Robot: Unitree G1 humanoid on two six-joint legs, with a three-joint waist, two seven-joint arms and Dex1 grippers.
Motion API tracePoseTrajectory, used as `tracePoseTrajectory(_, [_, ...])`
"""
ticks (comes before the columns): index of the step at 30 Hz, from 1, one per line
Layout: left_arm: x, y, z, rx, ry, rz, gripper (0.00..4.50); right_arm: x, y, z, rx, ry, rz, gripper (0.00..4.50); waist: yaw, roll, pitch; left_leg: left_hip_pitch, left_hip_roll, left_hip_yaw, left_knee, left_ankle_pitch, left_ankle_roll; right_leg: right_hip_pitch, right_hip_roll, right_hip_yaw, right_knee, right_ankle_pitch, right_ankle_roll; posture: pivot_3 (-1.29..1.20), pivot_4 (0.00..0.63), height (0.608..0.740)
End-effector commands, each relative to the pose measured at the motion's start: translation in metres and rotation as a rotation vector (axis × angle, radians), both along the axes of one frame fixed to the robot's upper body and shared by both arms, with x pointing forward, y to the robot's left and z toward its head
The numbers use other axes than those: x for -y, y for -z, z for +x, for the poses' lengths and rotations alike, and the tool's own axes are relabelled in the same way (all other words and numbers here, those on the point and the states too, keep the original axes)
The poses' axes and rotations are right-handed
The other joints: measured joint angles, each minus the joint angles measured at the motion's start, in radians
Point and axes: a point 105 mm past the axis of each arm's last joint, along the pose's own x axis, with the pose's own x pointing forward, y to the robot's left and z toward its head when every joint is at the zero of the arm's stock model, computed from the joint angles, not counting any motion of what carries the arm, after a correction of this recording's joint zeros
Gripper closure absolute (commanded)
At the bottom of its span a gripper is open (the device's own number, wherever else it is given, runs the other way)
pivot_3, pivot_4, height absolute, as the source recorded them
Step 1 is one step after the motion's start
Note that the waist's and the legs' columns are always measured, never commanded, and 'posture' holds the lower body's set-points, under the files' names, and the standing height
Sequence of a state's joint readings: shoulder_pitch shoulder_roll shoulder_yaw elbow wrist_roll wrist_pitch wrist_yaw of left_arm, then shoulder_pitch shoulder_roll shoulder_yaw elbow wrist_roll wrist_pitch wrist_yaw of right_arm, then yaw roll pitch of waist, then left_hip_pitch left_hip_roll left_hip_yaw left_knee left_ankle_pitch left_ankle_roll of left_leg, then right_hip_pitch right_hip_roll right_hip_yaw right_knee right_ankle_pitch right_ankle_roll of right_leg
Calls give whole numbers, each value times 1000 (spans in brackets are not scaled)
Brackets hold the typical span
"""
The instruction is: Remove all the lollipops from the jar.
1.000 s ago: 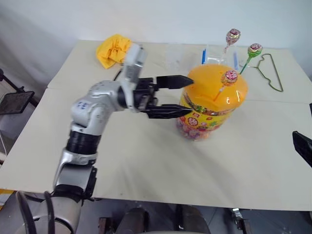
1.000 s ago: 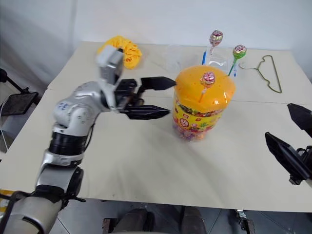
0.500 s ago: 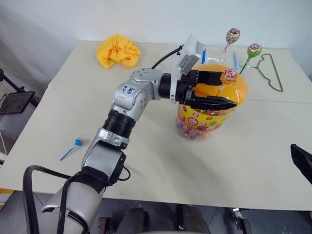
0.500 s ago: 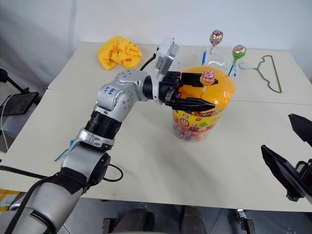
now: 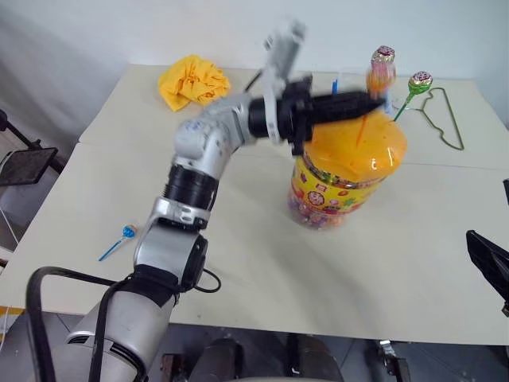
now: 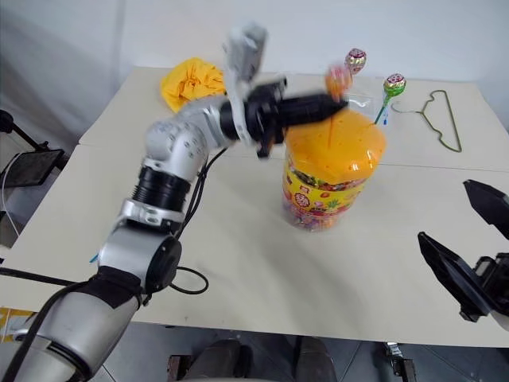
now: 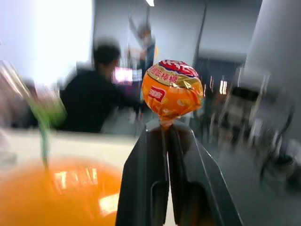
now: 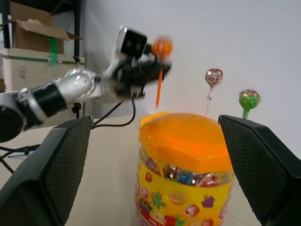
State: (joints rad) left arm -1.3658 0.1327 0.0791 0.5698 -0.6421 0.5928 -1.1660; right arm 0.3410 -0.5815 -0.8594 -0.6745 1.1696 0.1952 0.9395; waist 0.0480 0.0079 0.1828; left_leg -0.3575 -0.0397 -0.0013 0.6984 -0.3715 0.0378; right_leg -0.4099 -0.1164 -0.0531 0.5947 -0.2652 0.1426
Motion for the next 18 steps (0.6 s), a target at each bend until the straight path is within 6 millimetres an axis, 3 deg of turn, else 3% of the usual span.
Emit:
tracePoseTrajectory(1, [-37, -9, 23, 53, -171, 39, 4475, -9, -5, 5, 23, -67, -8, 0, -9, 0, 0, 1, 0, 1, 0, 0, 0, 0, 0, 0, 0, 0, 0, 0, 150, 740])
tracePoseTrajectory(5, [-80, 5, 37, 117, -330, 177, 4475, -21, -3, 13, 12, -152, -47, 0, -28, 1, 0, 1, 1, 2, -1, 0, 0, -1, 1, 1, 1, 0, 0, 0, 150, 740])
tracePoseTrajectory(9, [-164, 53, 44, 95, -588, 403, 4475, -35, 1, 26, -70, -286, -125, 0, -39, 1, 0, 2, 1, 3, -1, 0, -1, -2, 1, 2, 2, 0, 0, 0, 150, 740])
tracePoseTrajectory(10, [-179, 64, 37, 102, -593, 448, 4475, -36, 3, 29, -107, -305, -141, 0, -41, 1, 0, 1, 1, 1, -1, 0, -1, -3, 1, 2, 2, 0, 0, 0, 150, 740])
tracePoseTrajectory(14, [-246, 122, 7, -147, -733, 567, 4475, -46, 13, 38, -130, -397, -289, 0, -47, 0, 1, 0, 1, -1, -1, -1, -1, -3, 0, 1, 0, -1, -1, 0, 150, 740])
tracePoseTrajectory(16, [-270, 162, -12, -260, -810, 666, 4475, -52, 18, 40, -122, -450, -328, 0, -40, -1, 1, -2, 1, -6, 0, -1, -1, -2, -2, 2, -1, -1, -1, 0, 150, 740])
tracePoseTrajectory(18, [-281, 188, -34, -342, -869, 713, 4475, -59, 24, 40, -120, -506, -355, 0, -37, -1, 1, -2, 1, -7, 0, -2, -1, -1, -9, 4, -2, -1, -2, 0, 150, 740])
